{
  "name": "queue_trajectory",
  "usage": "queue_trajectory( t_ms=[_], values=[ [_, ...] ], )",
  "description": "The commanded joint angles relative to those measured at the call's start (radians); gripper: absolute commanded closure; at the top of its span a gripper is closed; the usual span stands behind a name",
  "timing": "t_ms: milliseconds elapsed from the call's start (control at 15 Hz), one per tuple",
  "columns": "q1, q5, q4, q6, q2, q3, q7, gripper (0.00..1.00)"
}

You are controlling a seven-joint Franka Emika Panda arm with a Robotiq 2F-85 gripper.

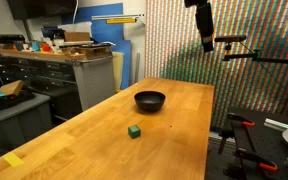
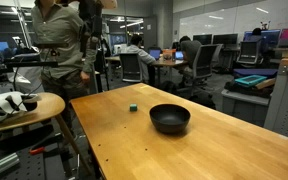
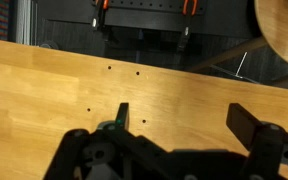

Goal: Place the green block in the black bowl

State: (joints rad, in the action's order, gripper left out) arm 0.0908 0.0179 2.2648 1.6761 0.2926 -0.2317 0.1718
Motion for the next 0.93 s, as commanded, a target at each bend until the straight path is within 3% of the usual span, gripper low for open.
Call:
queue_trajectory(
  t_ms=[0, 867],
  values=[
    [0.02, 0.004, -0.003, -0.001, -0.002, 0.018, 0.005, 0.0],
    [0.014, 0.007, -0.007, 0.001, -0.004, 0.013, 0.043, 0.0]
  ],
)
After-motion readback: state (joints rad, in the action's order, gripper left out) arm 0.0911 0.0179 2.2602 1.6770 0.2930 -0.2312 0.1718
